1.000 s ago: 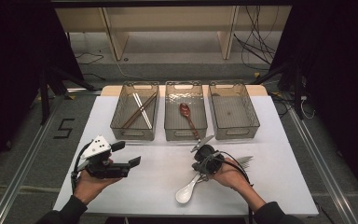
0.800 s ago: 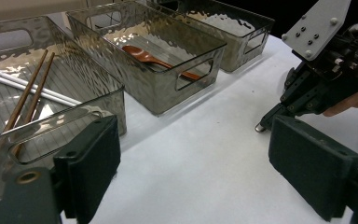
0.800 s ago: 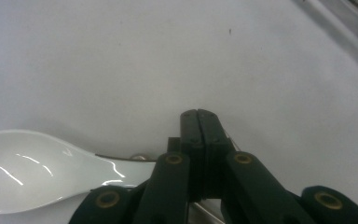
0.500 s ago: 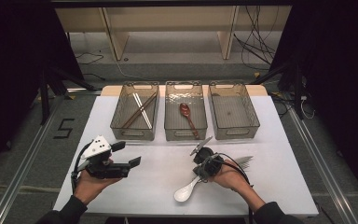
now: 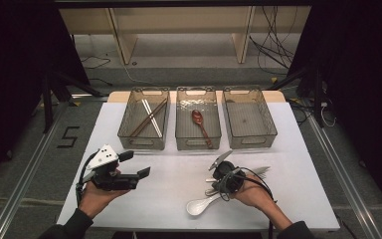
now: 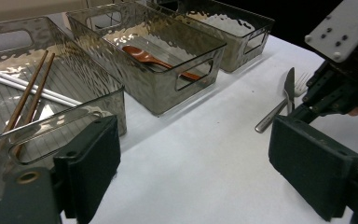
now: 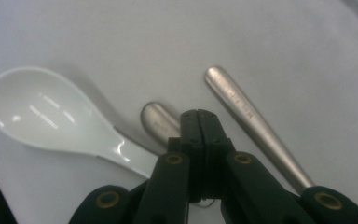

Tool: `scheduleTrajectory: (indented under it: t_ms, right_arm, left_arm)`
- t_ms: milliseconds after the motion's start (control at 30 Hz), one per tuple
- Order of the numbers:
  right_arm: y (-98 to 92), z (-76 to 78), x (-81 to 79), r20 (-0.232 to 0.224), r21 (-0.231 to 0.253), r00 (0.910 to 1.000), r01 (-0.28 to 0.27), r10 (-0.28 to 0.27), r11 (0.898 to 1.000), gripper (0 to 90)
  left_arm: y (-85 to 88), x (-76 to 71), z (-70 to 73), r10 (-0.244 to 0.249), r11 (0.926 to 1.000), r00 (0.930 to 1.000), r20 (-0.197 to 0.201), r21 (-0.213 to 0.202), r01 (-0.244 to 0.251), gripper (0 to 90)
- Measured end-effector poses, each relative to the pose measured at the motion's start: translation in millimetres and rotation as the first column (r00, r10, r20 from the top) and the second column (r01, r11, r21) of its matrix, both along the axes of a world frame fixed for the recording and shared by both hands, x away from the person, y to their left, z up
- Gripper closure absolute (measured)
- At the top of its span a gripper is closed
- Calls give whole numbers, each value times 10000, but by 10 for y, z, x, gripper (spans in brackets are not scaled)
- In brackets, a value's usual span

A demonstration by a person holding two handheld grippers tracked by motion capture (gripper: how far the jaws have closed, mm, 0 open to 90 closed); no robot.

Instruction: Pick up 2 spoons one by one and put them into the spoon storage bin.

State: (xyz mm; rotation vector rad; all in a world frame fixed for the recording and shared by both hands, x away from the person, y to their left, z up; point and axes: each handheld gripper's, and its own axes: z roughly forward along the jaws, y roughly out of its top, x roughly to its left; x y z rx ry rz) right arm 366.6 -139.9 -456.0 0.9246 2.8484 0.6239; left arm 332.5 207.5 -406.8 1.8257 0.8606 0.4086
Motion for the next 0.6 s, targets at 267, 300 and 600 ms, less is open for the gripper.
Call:
scheduleTrajectory:
  t_ms: [267, 300, 600]
  right_arm:
    - [-52, -5, -82, -161, -134, 9998, -122, 120, 9998, 900]
    - [-52, -20, -83, -142, -178, 9999, -80, 78, 9998, 900]
    - [-76, -31, -71, -272, -278, 9996, -89, 82, 9996, 900]
  left_arm:
    - [-12, 1, -4, -13, 10000, 10000, 0, 2, 13, 163]
    - [-12, 2, -6, -20, 10000, 10000, -9, 2, 20, 163]
    - [-13, 1, -6, -22, 10000, 10000, -13, 17, 22, 163]
